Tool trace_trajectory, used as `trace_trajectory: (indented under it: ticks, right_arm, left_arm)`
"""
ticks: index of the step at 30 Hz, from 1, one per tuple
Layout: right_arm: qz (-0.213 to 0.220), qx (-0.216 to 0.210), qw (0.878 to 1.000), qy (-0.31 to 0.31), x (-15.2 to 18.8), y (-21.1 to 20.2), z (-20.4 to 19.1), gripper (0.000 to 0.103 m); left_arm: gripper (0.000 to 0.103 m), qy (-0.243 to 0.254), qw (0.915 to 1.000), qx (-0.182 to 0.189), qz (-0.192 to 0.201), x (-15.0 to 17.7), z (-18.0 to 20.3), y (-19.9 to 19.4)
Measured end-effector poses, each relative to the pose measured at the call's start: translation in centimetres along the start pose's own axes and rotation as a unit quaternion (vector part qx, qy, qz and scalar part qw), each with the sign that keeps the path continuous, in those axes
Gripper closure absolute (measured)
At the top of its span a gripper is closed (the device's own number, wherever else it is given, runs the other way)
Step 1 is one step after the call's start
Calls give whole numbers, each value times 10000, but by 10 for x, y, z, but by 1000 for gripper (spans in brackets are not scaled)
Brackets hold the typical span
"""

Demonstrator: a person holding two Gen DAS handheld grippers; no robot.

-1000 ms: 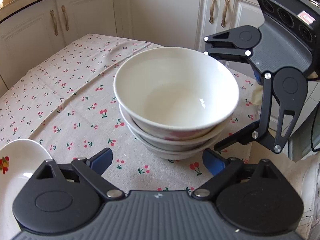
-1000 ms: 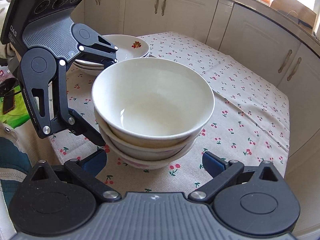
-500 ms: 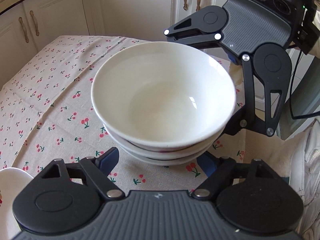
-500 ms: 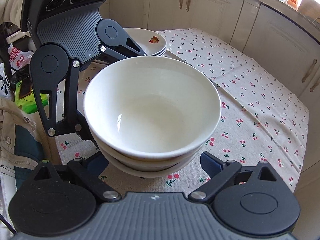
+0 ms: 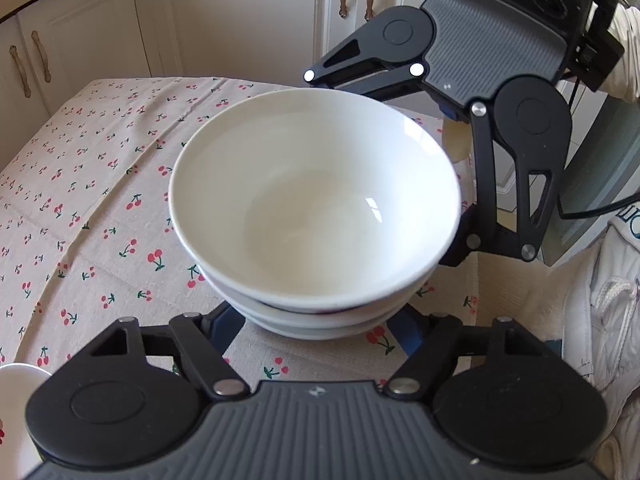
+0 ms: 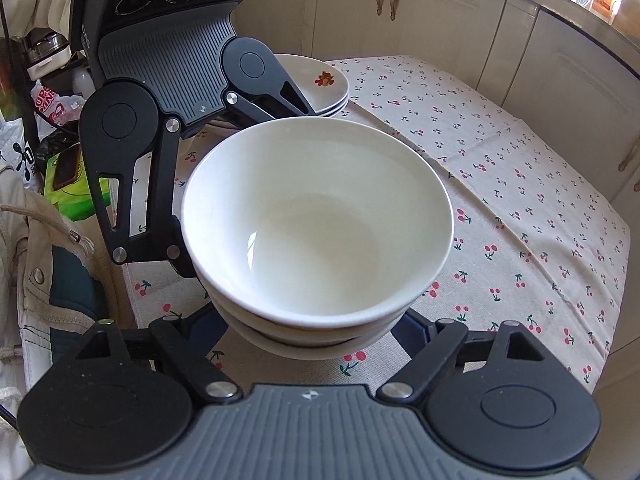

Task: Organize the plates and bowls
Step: 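Grasp the bowl stack's rim with the left gripper while the right gripper grips its side, then lift the bowl stack with both grippers and carry it over the plate stack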

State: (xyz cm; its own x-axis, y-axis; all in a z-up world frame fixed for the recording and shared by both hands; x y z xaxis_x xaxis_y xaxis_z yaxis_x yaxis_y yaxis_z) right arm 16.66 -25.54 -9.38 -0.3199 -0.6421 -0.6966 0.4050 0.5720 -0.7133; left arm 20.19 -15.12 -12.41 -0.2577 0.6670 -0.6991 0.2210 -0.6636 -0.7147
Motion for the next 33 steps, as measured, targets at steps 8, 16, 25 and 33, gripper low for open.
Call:
trace_trajectory:
  ticks: [8, 16, 25, 33]
  right_arm:
    - [-102, -56, 9999, -43, -1, 2, 1, 13]
    - [-109, -51, 9999, -7, -3, 0, 2, 13]
    - [-111, 100, 9999, -56, -6, -1, -3, 13]
    - [-47, 76, 9996, -268, -31, -10, -9, 13]
  left_arm:
    - [27, -5, 9999, 58, -82, -2, -2, 0]
    - [27, 7, 10000, 15, -57, -7, 0, -8]
    - [27, 13, 10000, -52, -3, -7, 2, -11]
    - [27, -48, 9993, -308, 211, -9, 1, -41]
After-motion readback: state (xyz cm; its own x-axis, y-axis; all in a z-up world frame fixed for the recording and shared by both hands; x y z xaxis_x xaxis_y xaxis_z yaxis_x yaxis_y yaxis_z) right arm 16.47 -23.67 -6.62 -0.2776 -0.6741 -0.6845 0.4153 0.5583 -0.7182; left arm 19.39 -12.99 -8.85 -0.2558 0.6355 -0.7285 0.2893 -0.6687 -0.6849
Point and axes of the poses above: each gripper's, at about its wrist camera, not at the fingertips, and y roughly the way its jaws point, z to its right, x to its underside, the point moved 6 cm from there along y, roughly the way its jaws point, and after that the axes turned 9 degrees about z, right-handed, at the moved point
